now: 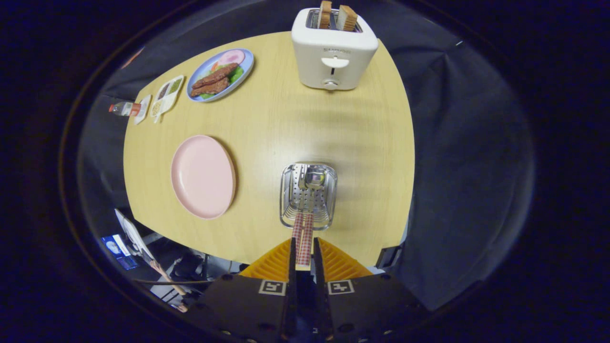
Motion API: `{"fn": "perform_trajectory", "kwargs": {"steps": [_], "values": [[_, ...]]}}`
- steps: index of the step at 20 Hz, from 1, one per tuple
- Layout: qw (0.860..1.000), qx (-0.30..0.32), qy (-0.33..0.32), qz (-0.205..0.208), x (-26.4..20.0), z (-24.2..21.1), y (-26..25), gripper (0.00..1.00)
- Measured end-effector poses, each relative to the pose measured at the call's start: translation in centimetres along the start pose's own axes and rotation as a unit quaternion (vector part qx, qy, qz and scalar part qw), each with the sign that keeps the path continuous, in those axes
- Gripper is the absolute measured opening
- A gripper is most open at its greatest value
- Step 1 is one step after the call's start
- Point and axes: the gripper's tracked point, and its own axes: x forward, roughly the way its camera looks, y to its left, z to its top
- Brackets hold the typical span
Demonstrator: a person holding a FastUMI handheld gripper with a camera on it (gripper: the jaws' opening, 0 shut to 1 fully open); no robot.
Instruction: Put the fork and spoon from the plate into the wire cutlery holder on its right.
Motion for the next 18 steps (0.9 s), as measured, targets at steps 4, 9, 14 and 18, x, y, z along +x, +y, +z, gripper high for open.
{"fn": "perform_trajectory", "kwargs": {"steps": [4,9,14,18], "values": [[0.999,0.007,-0.034,0.015,-1.1,0.4,2.1,0.23],[0.994,0.004,-0.102,0.028,-2.4,1.4,5.0,0.68],[0.985,0.02,-0.167,0.034,-3.7,0.9,8.4,0.99],[0.961,0.006,-0.276,0.03,-6.2,2.4,11.3,0.97]]}}
